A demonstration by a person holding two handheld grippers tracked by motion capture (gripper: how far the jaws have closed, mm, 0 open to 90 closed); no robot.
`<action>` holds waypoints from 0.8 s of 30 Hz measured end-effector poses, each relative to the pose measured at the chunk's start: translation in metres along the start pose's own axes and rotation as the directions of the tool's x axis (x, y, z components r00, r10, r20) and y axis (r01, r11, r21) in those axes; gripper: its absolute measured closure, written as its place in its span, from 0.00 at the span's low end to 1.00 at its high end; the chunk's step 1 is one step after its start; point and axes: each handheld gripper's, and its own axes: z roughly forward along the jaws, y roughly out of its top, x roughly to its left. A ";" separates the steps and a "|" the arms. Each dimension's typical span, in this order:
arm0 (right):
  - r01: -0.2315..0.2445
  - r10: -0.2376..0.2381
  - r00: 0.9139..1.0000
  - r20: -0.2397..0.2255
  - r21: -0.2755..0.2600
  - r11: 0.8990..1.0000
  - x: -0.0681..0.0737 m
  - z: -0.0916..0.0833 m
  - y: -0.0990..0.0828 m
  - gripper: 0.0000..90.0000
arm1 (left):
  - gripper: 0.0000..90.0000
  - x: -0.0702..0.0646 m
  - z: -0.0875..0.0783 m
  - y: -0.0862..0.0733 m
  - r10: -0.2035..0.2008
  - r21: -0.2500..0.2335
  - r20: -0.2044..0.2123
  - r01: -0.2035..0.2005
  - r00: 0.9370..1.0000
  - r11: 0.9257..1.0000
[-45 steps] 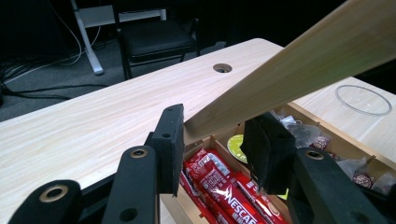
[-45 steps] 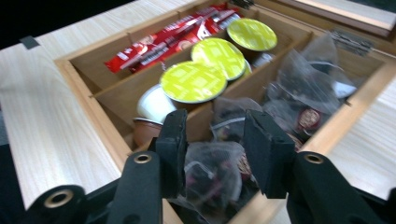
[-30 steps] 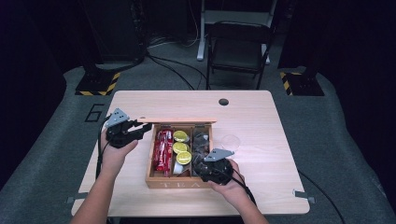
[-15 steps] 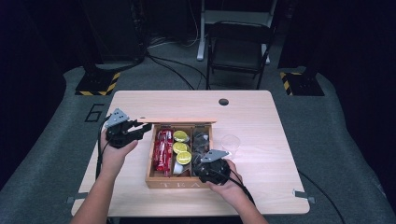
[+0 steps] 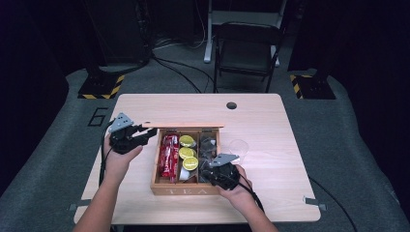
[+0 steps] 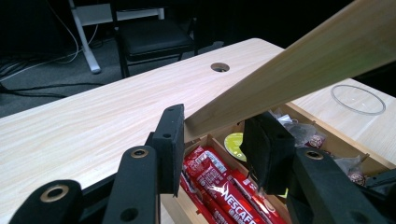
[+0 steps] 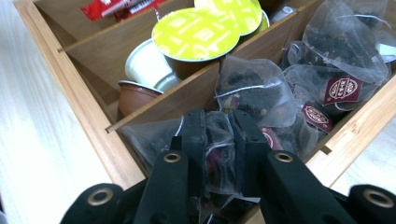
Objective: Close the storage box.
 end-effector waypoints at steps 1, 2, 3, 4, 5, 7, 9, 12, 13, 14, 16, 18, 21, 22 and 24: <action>-0.018 0.018 1.000 -0.002 -0.011 1.000 0.000 -0.001 0.000 0.86 | 0.66 0.000 0.000 0.000 0.000 0.000 0.000 0.000 1.000 1.000; -0.034 0.034 0.999 -0.006 -0.017 0.999 0.001 -0.002 0.001 0.86 | 0.66 0.000 0.000 0.000 0.000 0.000 0.001 0.000 1.000 1.000; -0.042 0.041 0.999 -0.015 -0.027 0.999 0.000 -0.004 0.001 0.87 | 0.66 0.000 0.000 0.000 -0.001 -0.001 0.001 0.001 1.000 1.000; -0.042 0.041 0.999 -0.015 -0.027 0.999 0.000 -0.004 0.001 0.87 | 0.66 0.000 0.000 0.000 -0.001 -0.001 0.001 0.001 1.000 1.000; -0.040 0.039 0.999 -0.019 -0.055 0.998 -0.001 -0.008 0.003 0.87 | 0.66 0.000 0.000 0.000 -0.001 -0.002 0.000 0.001 1.000 1.000; -0.042 0.041 0.999 -0.024 -0.074 0.996 -0.002 -0.011 0.005 0.87 | 0.66 0.000 0.000 0.000 0.002 -0.001 0.001 -0.002 1.000 1.000; -0.065 0.062 0.998 -0.026 -0.102 0.993 -0.002 -0.017 0.008 0.87 | 0.66 0.001 -0.001 0.000 0.003 -0.002 0.004 -0.003 1.000 1.000; -0.087 0.081 0.996 -0.049 -0.145 0.986 -0.004 -0.026 0.014 0.87 | 0.66 0.001 -0.001 0.001 0.001 -0.005 0.004 -0.001 1.000 1.000; -0.089 0.082 0.995 -0.050 -0.160 0.983 -0.005 -0.031 0.017 0.87 | 0.66 0.001 -0.001 0.001 0.002 -0.005 0.005 -0.002 1.000 1.000; -0.082 0.075 0.996 -0.047 -0.166 0.983 -0.006 -0.034 0.019 0.87 | 0.66 0.001 -0.001 0.001 0.002 -0.004 0.006 -0.002 1.000 1.000; -0.075 0.070 0.997 -0.036 -0.173 0.982 -0.007 -0.041 0.024 0.87 | 0.66 0.002 -0.001 0.001 0.001 -0.004 0.009 -0.001 1.000 1.000; -0.063 0.060 0.998 -0.024 -0.178 0.982 -0.009 -0.046 0.027 0.87 | 0.66 0.002 -0.001 0.001 0.001 -0.002 0.011 -0.001 1.000 1.000; -0.060 0.059 0.998 -0.012 -0.181 0.982 -0.014 -0.053 0.031 0.87 | 0.66 0.001 -0.001 0.001 0.000 -0.005 0.007 0.000 1.000 1.000; -0.059 0.059 0.998 -0.005 -0.188 0.980 -0.016 -0.055 0.033 0.87 | 0.66 0.001 -0.001 0.001 0.000 -0.005 0.007 0.000 1.000 1.000; -0.059 0.061 0.998 0.003 -0.190 0.980 -0.019 -0.057 0.034 0.87 | 0.66 0.001 -0.001 0.001 0.000 -0.006 0.007 0.000 1.000 1.000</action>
